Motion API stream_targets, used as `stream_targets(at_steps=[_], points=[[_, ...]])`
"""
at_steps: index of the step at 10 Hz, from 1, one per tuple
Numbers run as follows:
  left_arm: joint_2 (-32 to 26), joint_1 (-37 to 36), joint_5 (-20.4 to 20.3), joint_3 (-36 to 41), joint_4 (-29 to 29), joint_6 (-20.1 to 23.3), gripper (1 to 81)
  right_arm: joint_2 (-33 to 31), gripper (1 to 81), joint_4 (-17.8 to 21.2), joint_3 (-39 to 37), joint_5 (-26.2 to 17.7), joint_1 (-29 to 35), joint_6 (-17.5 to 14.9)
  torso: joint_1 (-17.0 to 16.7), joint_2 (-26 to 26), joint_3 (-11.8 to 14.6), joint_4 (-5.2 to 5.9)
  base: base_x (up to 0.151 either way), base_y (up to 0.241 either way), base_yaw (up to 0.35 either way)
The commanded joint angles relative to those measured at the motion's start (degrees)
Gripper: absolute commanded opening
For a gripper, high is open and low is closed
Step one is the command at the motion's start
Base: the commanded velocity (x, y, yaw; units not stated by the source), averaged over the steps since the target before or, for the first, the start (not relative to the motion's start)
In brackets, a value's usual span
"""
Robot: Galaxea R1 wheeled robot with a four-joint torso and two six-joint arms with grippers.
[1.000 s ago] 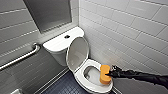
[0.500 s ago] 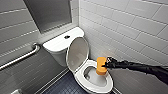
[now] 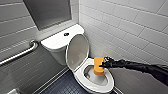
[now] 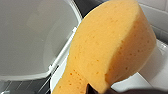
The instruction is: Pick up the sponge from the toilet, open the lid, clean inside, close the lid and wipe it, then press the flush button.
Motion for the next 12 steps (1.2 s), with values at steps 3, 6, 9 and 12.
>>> stream_targets(at_steps=[3,6,9,12], points=[[0.3,0.5,5.7,1.0,-1.1,0.4,81.1,1.2,1.0,0.4,-2.0,-1.2,8.6,-0.4,0.1,0.0,-3.5,0.00,0.000,0.000,0.000],[0.5,0.6,5.7,1.0,-1.1,0.4,81.1,4.2,1.0,0.2,-7.3,-0.4,8.3,-0.7,0.1,0.0,-5.2,0.00,0.000,0.000,0.000],[1.0,0.7,5.8,1.0,-1.0,0.5,81.1,7.1,1.0,0.7,-14.6,0.1,7.6,0.2,0.1,0.0,-5.1,0.00,0.000,0.000,0.000],[1.1,0.8,5.8,1.0,-0.7,0.5,81.1,2.7,1.0,3.4,-11.3,1.8,6.0,1.0,0.1,0.0,-5.1,0.00,0.000,0.000,0.000]])
